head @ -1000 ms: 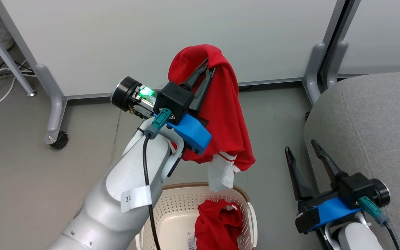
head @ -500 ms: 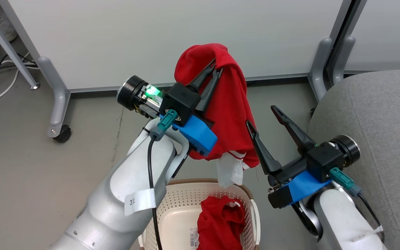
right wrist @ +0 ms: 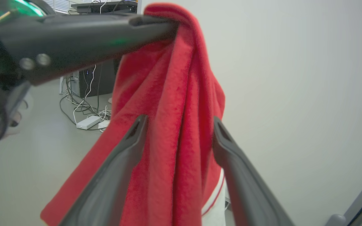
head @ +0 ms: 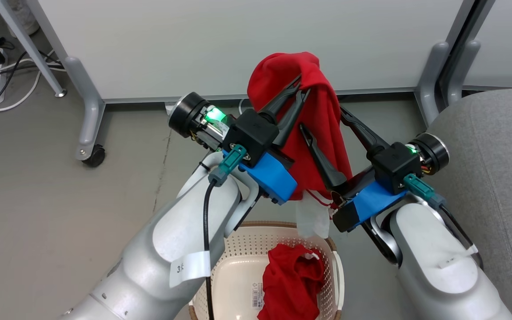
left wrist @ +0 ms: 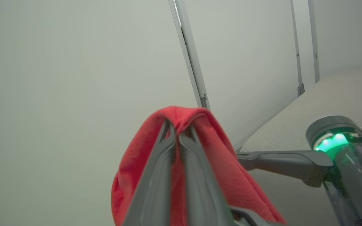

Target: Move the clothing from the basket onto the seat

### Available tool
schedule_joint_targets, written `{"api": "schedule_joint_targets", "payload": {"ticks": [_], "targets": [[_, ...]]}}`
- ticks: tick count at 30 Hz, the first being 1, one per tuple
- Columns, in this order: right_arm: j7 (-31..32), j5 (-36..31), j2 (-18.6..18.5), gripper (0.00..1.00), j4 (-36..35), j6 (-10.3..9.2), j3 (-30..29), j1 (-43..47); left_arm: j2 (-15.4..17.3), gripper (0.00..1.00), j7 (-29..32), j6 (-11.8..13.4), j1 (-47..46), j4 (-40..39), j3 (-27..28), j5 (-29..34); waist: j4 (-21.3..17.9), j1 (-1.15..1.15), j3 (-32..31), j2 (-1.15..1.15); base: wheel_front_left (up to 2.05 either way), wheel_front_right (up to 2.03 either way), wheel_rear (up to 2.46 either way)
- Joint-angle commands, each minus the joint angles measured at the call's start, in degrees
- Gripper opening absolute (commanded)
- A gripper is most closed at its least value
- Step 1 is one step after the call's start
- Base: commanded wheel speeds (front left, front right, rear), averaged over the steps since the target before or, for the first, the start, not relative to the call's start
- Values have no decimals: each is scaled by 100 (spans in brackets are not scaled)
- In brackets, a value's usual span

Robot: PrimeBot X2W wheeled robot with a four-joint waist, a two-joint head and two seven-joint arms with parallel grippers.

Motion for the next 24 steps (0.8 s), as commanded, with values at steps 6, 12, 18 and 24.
{"api": "schedule_joint_targets", "payload": {"ticks": [6,12,18,24], "targets": [[-20,55,-28,100,460,2,105,-310,-6,0,-29,97,-139,-143,-180,-131,91,0,57,0,0,0,0],[-20,163,1,0,691,3,197,-381,-7,0,-29,158,-187,-158,-278,-183,97,0,64,0,0,0,0],[-20,220,21,0,701,2,210,-366,-7,0,-29,164,-190,-116,-297,-207,75,0,50,0,0,0,0],[-21,222,36,0,660,2,194,-330,-7,0,-29,154,-189,-87,-314,-231,68,0,32,0,0,0,0]]}}
